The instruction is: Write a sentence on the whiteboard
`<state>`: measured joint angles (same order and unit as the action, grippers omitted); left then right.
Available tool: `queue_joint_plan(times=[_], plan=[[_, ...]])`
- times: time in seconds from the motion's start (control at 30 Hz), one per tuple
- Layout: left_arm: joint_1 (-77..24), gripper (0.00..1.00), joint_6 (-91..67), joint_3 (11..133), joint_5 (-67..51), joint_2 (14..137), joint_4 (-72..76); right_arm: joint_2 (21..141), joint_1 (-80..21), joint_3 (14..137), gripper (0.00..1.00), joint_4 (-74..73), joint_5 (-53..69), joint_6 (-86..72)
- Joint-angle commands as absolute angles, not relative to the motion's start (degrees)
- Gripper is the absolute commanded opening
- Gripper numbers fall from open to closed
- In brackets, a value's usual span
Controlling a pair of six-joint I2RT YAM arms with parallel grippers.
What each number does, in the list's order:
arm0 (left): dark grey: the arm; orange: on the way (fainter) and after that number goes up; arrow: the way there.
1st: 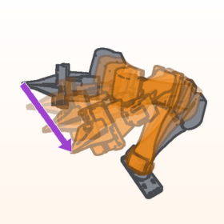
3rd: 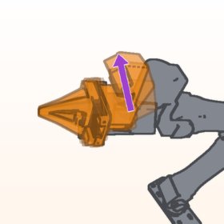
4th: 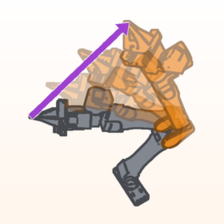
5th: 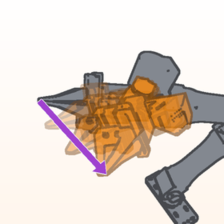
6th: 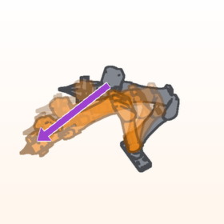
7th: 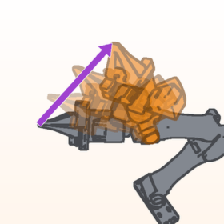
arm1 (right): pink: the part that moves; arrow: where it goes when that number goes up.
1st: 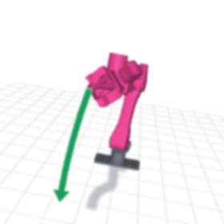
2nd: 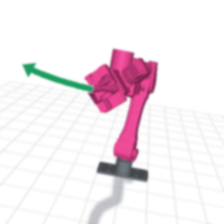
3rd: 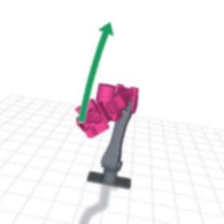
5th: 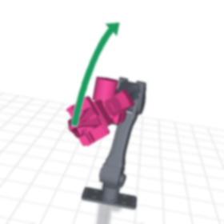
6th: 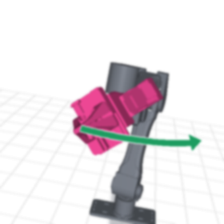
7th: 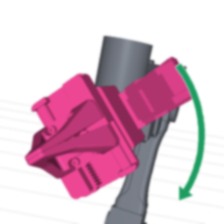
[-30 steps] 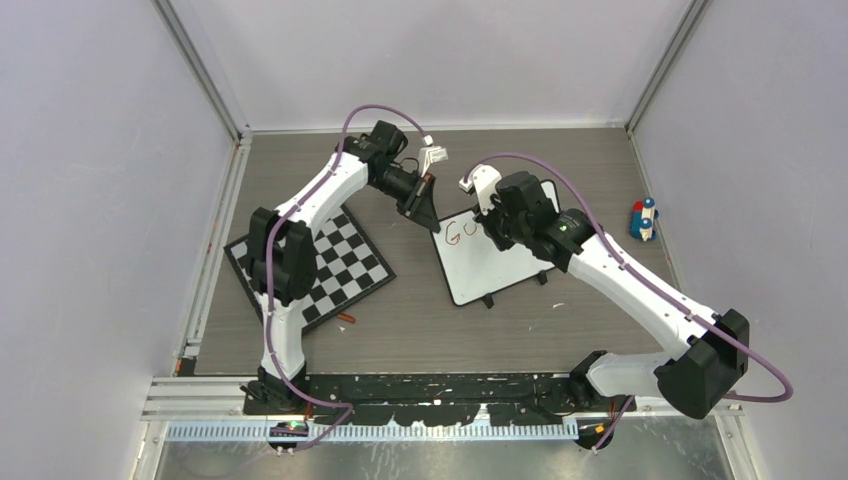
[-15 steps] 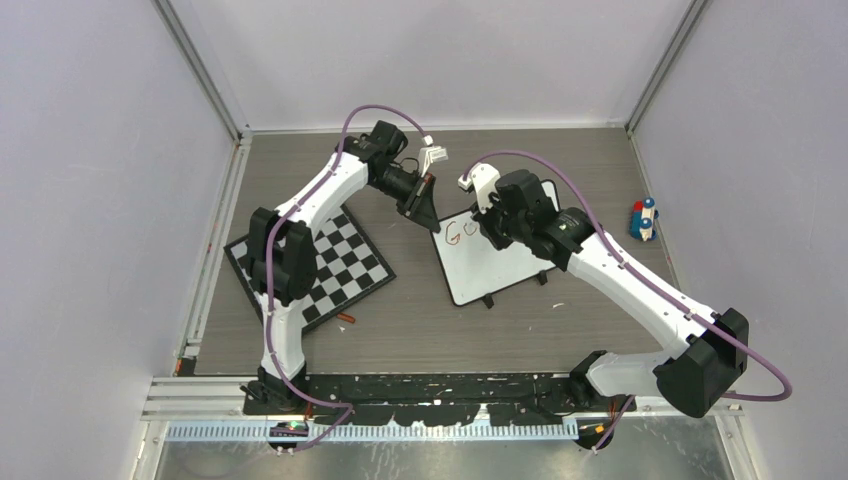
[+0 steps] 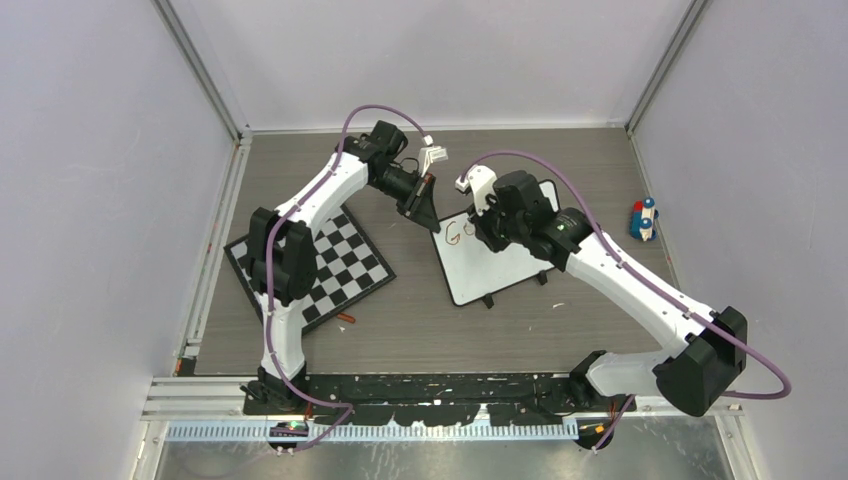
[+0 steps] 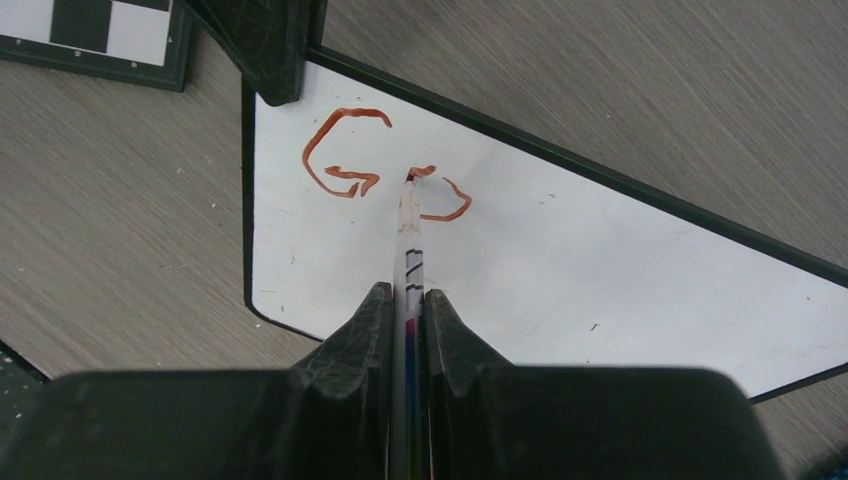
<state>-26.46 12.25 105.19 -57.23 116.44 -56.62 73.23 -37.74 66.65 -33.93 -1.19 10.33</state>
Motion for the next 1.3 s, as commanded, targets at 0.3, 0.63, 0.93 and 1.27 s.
queue_joint_plan(times=[0.3,0.63,0.93,1.27], plan=[[-27.1,0.0,13.1,105.3,-57.5,116.0,-59.1,67.9,-32.2,67.8,0.0,-33.7,0.8,5.9],[-27.1,0.0,12.8,105.4,-57.4,116.0,-58.7,68.9,-32.3,67.0,0.0,-35.3,-4.1,6.6],[-27.1,0.0,12.5,106.2,-57.4,116.6,-58.9,70.5,-32.3,67.5,0.0,-35.2,-6.9,6.4],[-27.1,0.0,12.8,106.1,-57.5,116.7,-59.0,71.6,-32.3,67.7,0.0,-34.1,-5.9,6.0]])
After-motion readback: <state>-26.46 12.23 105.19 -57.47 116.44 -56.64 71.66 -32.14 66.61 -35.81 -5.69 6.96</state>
